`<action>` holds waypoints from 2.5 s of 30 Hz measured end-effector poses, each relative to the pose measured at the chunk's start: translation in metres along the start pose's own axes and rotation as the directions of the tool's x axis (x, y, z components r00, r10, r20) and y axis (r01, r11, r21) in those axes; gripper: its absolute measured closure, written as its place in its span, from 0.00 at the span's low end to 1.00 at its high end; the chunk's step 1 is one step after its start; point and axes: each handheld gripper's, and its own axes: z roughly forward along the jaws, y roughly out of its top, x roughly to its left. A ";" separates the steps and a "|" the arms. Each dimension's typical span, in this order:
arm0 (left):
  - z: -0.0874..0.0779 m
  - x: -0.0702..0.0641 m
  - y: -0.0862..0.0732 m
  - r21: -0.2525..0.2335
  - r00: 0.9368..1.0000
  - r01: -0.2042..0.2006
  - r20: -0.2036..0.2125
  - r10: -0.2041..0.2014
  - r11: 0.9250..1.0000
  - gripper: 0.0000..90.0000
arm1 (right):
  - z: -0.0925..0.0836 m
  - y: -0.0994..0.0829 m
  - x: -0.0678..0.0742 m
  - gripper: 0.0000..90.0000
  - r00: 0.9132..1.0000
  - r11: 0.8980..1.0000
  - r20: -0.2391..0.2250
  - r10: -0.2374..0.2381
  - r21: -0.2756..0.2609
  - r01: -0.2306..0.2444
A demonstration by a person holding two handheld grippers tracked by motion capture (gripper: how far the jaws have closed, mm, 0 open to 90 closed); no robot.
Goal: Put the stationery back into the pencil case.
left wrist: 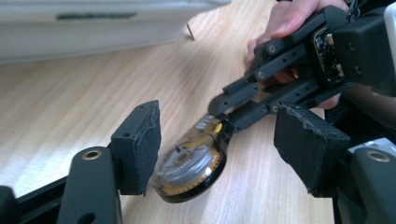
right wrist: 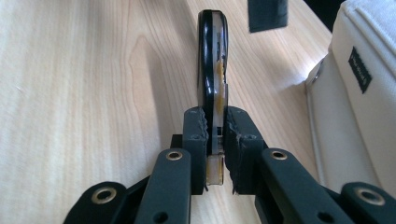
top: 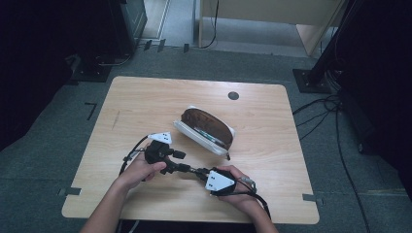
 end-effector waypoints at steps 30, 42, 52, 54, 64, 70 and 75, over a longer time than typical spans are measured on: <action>-0.048 -0.009 -0.055 -0.193 0.912 -0.017 -0.405 -0.064 0.981 0.00 | -0.065 0.042 -0.059 0.88 0.946 0.942 0.076 0.315 -0.150 -0.301; -0.062 -0.009 -0.087 -0.169 0.825 0.001 -0.557 -0.096 0.986 0.00 | -0.075 0.054 -0.093 0.88 0.926 0.926 0.132 0.355 -0.187 -0.328; -0.073 -0.011 -0.121 -0.110 0.748 0.068 -0.652 -0.124 0.992 0.00 | -0.065 0.043 -0.117 0.88 0.907 0.918 0.158 0.391 -0.132 -0.373; -0.077 -0.011 -0.126 -0.112 0.735 0.080 -0.664 -0.135 0.990 0.00 | -0.061 0.040 -0.121 0.88 0.903 0.915 0.160 0.400 -0.127 -0.383; -0.093 -0.009 -0.140 -0.129 0.673 0.109 -0.720 -0.169 0.986 0.00 | -0.041 0.027 -0.130 0.88 0.893 0.907 0.161 0.421 -0.064 -0.417; -0.094 -0.009 -0.142 -0.133 0.672 0.113 -0.720 -0.174 0.985 0.00 | -0.030 0.019 -0.133 0.88 0.881 0.893 0.161 0.445 -0.011 -0.450; -0.091 -0.009 -0.141 -0.114 0.664 0.122 -0.729 -0.166 0.986 0.00 | -0.021 0.012 -0.134 0.88 0.874 0.882 0.154 0.460 0.036 -0.470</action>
